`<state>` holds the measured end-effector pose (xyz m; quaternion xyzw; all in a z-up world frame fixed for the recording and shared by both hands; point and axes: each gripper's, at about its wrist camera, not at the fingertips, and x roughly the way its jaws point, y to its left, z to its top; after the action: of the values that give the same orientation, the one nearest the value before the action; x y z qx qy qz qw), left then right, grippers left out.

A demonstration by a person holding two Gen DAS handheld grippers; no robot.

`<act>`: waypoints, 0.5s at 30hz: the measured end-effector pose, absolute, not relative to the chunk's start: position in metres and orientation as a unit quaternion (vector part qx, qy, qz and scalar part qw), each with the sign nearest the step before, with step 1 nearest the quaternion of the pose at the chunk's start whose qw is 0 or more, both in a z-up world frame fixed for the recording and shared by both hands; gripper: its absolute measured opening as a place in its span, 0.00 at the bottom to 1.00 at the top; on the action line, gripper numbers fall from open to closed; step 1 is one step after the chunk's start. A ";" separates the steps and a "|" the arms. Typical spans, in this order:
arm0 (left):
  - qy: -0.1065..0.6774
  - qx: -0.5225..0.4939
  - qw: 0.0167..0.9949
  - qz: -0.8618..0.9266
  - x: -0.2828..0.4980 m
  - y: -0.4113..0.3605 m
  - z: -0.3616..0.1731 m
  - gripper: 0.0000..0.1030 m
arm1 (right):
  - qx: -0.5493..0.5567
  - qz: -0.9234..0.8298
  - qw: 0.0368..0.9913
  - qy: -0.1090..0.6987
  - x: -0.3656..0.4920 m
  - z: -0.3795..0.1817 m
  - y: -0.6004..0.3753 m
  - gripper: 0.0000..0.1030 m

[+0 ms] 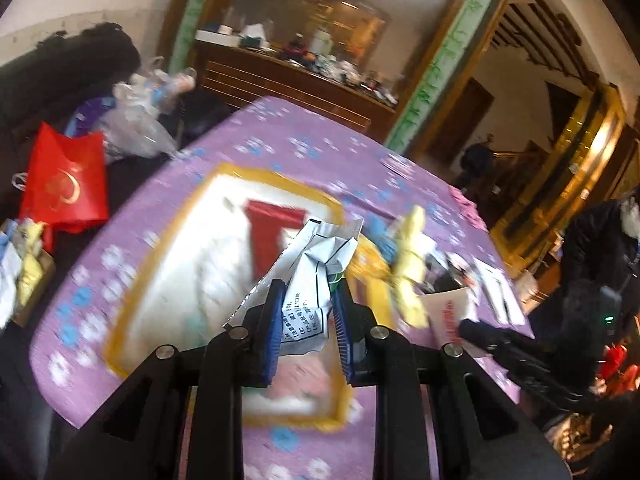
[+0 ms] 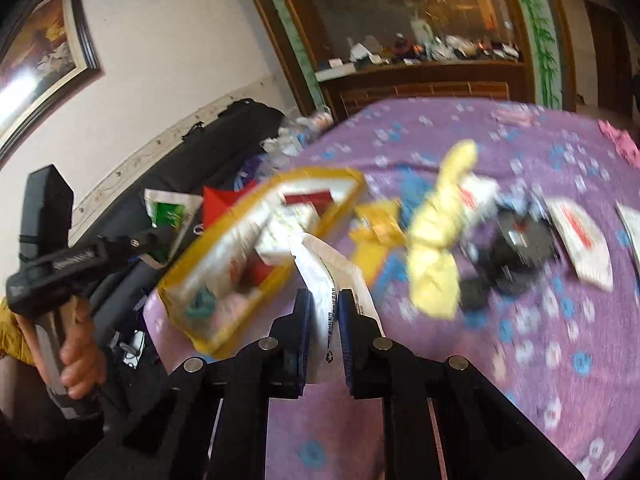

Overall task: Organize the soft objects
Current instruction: 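Carry the paper packet and white bag over the foam tray and open both tools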

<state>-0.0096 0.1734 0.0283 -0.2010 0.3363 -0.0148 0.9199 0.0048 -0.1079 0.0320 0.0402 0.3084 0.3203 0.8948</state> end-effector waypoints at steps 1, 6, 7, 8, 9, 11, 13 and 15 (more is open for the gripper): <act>0.335 -0.204 0.920 -0.005 -0.002 0.182 0.029 0.21 | 0.033 0.321 0.895 0.307 0.011 0.038 -0.098 0.12; 0.344 -0.221 0.913 0.002 0.043 0.213 0.019 0.21 | 0.021 0.330 0.893 0.306 0.060 0.065 -0.030 0.12; 0.353 -0.227 0.908 -0.001 0.061 0.218 0.014 0.21 | 0.027 0.332 0.891 0.308 0.073 0.068 -0.016 0.12; 0.360 -0.234 0.903 0.000 0.070 0.223 0.010 0.21 | 0.031 0.331 0.892 0.308 0.085 0.069 -0.002 0.12; 0.372 -0.240 0.897 0.003 0.084 0.226 0.006 0.21 | 0.030 0.328 0.893 0.307 0.100 0.069 0.013 0.12; 0.396 -0.242 0.886 0.008 0.110 0.231 -0.007 0.21 | 0.038 0.315 0.896 0.312 0.124 0.061 0.034 0.12; 0.419 -0.230 0.878 0.028 0.125 0.230 -0.020 0.21 | 0.053 0.308 0.892 0.328 0.145 0.043 0.052 0.12; 0.435 -0.224 0.871 0.039 0.130 0.230 -0.029 0.21 | 0.060 0.286 0.895 0.336 0.158 0.024 0.060 0.12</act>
<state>0.1301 0.2297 -0.0295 -0.2245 0.4348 0.0390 0.8712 0.1576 0.0597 0.0235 0.0604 0.3358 0.2860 0.8954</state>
